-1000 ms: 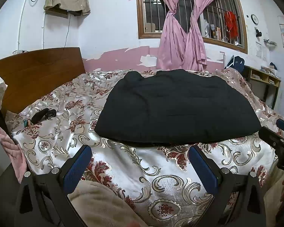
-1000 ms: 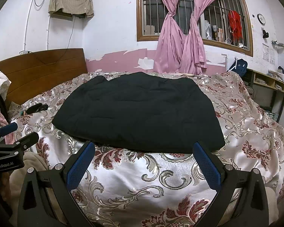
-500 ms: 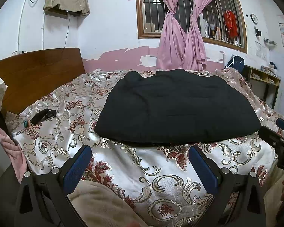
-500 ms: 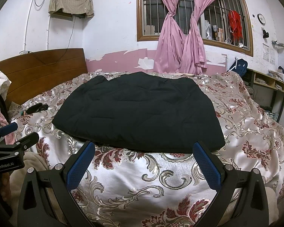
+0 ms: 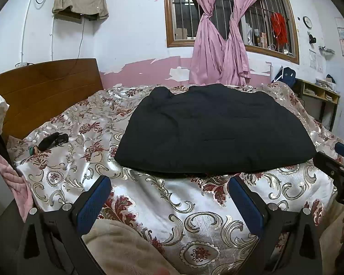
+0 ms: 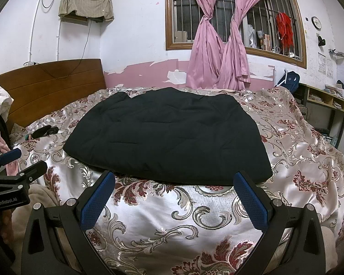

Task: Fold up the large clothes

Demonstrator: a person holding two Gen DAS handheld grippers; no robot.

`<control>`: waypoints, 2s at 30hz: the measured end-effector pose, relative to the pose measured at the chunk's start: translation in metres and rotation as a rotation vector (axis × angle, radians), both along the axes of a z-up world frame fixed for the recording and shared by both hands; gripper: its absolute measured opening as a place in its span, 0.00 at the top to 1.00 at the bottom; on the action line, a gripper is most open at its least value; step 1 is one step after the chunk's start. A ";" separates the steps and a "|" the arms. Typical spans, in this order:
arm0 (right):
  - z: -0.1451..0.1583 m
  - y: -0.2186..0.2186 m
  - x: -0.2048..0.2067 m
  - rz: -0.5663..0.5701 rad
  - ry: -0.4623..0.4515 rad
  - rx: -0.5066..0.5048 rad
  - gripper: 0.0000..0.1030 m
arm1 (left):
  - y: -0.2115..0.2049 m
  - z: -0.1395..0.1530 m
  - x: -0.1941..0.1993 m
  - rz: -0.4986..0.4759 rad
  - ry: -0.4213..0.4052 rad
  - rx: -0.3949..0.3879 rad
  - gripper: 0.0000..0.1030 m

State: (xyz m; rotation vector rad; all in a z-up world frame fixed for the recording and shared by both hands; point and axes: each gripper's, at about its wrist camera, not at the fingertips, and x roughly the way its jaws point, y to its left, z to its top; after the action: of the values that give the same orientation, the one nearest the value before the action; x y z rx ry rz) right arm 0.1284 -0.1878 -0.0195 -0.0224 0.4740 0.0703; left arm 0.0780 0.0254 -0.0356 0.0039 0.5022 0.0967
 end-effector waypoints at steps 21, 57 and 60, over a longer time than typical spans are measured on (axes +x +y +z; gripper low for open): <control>0.000 -0.001 0.000 0.001 -0.001 0.001 0.01 | 0.000 -0.001 0.000 -0.002 -0.001 0.002 0.00; 0.000 0.000 -0.001 0.000 -0.004 0.001 0.01 | 0.010 0.000 0.003 -0.002 -0.008 0.022 0.00; 0.000 0.001 -0.001 -0.001 -0.004 0.001 0.01 | 0.010 0.000 0.003 -0.001 -0.008 0.021 0.00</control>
State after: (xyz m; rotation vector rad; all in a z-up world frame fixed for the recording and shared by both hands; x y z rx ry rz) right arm 0.1277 -0.1872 -0.0195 -0.0210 0.4705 0.0701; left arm 0.0810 0.0353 -0.0361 0.0239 0.4937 0.1010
